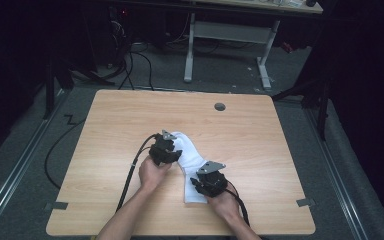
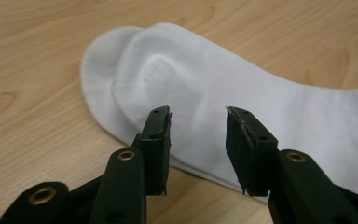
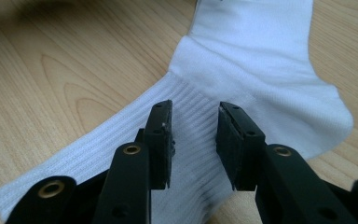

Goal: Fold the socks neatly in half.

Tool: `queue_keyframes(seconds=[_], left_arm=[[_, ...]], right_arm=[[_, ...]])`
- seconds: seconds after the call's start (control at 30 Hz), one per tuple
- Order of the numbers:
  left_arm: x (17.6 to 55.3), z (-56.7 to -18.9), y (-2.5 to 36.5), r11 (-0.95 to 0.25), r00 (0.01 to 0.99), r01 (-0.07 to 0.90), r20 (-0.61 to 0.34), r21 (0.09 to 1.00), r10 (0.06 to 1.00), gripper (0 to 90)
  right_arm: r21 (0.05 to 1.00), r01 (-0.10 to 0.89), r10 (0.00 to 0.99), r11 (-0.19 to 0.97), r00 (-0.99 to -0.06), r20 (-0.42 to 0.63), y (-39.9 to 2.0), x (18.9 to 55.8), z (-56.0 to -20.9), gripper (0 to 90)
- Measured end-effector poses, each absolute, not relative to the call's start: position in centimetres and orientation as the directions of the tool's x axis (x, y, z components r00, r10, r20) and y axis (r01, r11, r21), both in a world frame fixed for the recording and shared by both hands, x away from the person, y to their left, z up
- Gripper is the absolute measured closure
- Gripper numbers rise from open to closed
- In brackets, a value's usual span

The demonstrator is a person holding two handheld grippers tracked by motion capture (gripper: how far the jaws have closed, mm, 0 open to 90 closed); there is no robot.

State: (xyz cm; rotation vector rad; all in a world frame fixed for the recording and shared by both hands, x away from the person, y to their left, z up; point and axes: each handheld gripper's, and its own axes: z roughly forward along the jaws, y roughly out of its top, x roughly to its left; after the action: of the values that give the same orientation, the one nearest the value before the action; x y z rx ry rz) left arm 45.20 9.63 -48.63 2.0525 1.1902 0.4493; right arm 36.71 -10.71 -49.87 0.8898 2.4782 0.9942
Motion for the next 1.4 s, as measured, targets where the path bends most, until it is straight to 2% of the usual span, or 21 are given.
queue_keyframes(seconds=[0.2,0.43,0.53,0.63,0.67,0.7,0.83,1.23,1.33,1.37,1.4], left_arm=[[46.7,-48.1,10.0,-0.27,0.451,0.625,-0.056,0.732,0.891,57.5],[47.7,-48.5,10.2,-0.255,0.425,0.645,-0.061,0.721,0.903,57.9],[48.0,-48.7,10.2,-0.253,0.428,0.655,-0.074,0.712,0.901,61.0],[48.4,-48.7,10.0,-0.261,0.442,0.661,-0.084,0.704,0.893,69.6],[48.3,-48.6,10.0,-0.263,0.453,0.649,-0.085,0.714,0.888,79.6],[48.3,-48.6,10.0,-0.263,0.453,0.649,-0.085,0.714,0.888,84.1],[48.1,-48.1,10.1,-0.269,0.465,0.626,-0.073,0.732,0.882,87.8],[48.2,-47.1,12.0,-0.239,0.428,0.6,-0.054,0.764,0.902,86.5],[48.5,-47.7,11.9,-0.241,0.424,0.614,-0.057,0.752,0.904,74.3],[48.6,-47.9,11.8,-0.242,0.425,0.622,-0.062,0.744,0.903,74.3],[48.6,-48.0,11.7,-0.241,0.427,0.626,-0.067,0.741,0.902,69.6]], right_arm=[[0.709,0.426,0.655,0.562,-0.752,-0.068,-10.7,36.7,-49.9,65.3],[0.711,0.424,0.654,0.561,-0.753,-0.068,-10.7,36.7,-49.9,65.1],[0.712,0.422,0.654,0.562,-0.754,-0.069,-10.7,36.7,-50.0,65.1],[0.711,0.421,0.653,0.563,-0.754,-0.071,-10.7,36.7,-49.9,65.1],[0.711,0.42,0.652,0.564,-0.755,-0.071,-10.7,36.7,-49.9,65.0],[0.711,0.42,0.652,0.564,-0.755,-0.071,-10.7,36.7,-49.9,65.0],[0.71,0.421,0.652,0.564,-0.755,-0.071,-10.7,36.7,-49.9,65.0],[0.711,0.415,0.653,0.567,-0.753,-0.081,-10.7,36.7,-50.0,64.4],[0.71,0.421,0.655,0.564,-0.752,-0.074,-10.7,36.8,-49.9,63.1],[0.71,0.421,0.655,0.564,-0.752,-0.074,-10.7,36.8,-49.9,63.1],[0.713,0.42,0.655,0.561,-0.752,-0.072,-10.8,36.8,-49.9,62.9]])
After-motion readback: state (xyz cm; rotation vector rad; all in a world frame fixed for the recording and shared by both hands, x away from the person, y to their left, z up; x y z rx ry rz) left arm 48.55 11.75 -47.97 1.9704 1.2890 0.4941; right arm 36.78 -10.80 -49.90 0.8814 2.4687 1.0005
